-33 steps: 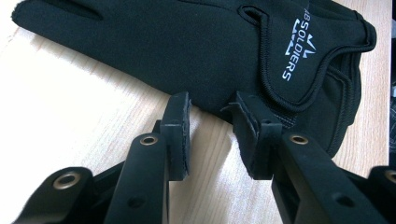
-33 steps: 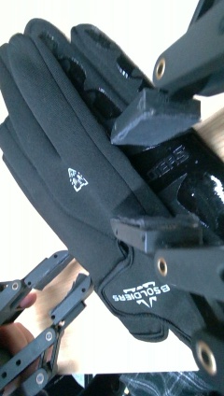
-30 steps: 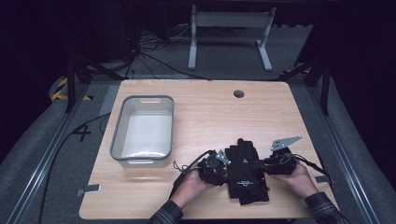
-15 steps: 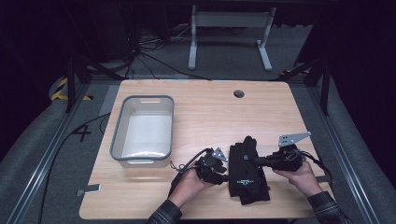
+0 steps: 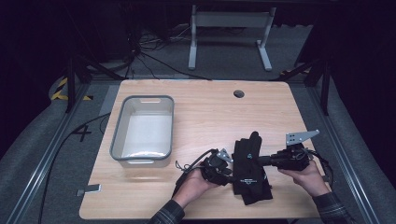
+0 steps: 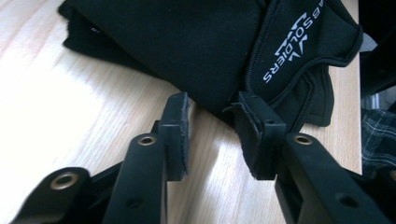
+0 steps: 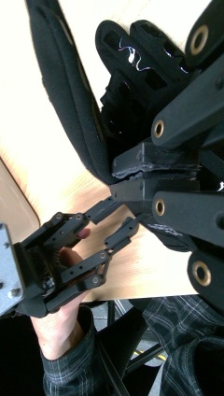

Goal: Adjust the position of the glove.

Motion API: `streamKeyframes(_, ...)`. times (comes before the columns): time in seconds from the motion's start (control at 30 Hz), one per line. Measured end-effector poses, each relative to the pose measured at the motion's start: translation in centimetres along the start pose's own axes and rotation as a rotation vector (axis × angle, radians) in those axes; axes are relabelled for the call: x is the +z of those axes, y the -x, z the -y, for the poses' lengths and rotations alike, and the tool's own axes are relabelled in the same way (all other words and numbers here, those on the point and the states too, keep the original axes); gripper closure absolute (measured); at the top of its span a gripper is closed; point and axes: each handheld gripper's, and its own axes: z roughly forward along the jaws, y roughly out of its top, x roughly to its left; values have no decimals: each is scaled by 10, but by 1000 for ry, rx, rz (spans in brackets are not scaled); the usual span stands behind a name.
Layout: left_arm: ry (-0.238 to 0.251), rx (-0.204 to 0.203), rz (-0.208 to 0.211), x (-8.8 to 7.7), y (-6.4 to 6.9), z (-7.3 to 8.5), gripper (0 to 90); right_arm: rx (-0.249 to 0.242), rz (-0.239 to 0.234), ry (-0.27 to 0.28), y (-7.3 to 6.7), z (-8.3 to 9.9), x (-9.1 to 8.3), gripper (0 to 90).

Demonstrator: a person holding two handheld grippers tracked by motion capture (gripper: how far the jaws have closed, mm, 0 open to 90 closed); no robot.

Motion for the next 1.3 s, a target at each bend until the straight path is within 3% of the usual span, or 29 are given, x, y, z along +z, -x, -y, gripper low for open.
streamKeyframes(0.17, -8, 21, 63, 4, 5, -1, 697, 0, -8, 11, 0, -2, -2, 874)
streamKeyframes(0.3, 15, 66, 89, 3, 15, -5, 693, -9, -27, 23, -5, -5, -5, 874)
streamKeyframes(0.43, 30, 83, 67, -4, 16, -4, 674, -15, -35, 38, -9, -6, -10, 875)
streamKeyframes(0.6, 49, 39, 27, -8, 2, -4, 658, -17, -44, 54, -14, -5, -18, 874)
streamKeyframes(0.8, 76, 61, 40, -3, -3, -14, 624, -21, -48, 63, -19, -1, -24, 874)
streamKeyframes(0.83, 82, 66, 70, 0, -2, -17, 624, -21, -48, 63, -19, -1, -24, 874)
streamKeyframes(0.93, 54, 129, 106, 7, 9, -20, 617, -26, -45, 58, -20, 0, -24, 873)
streamKeyframes(1.1, 38, 200, 151, 14, 28, -22, 616, -23, -48, 53, -21, 2, -24, 873)
streamKeyframes(1.2, 35, 223, 160, 17, 35, -23, 616, -22, -41, 39, -21, 4, -23, 873)
streamKeyframes(1.3, 21, 220, 161, 23, 35, -23, 611, -19, -32, 25, -18, 6, -21, 873)
